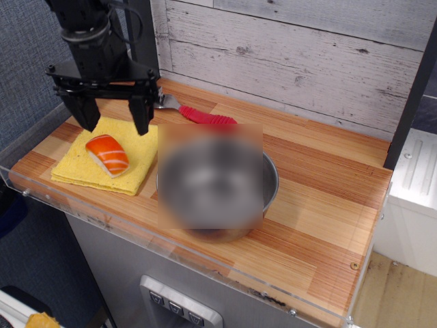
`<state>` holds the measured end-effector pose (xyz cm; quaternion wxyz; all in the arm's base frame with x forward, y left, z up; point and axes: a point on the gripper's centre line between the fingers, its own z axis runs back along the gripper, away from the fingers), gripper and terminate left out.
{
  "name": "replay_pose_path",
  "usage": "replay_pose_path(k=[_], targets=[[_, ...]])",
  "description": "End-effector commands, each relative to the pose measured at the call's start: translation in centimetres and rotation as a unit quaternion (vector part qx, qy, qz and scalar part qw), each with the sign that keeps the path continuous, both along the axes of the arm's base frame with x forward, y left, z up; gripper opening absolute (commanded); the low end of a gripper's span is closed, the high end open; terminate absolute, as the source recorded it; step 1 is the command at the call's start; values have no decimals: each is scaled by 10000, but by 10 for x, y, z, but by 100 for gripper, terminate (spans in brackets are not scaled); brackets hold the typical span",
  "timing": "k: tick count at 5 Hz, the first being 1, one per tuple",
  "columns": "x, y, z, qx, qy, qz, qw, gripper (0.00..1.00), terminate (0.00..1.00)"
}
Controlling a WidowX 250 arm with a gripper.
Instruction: Move the pot back a little.
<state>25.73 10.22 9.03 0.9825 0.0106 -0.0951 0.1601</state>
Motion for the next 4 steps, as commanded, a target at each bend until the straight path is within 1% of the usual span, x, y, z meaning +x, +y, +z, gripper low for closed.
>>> replay_pose_path(k=[1,2,3,4], targets=[[14,-28,-6,174,-284,-626,9975,100,0],[17,-49,-18,97,-244,-851,9960,100,0],[15,-56,-33,19,-134,-974,9952,100,0],[16,-57,-53,-130,-64,-1099,9938,100,0]])
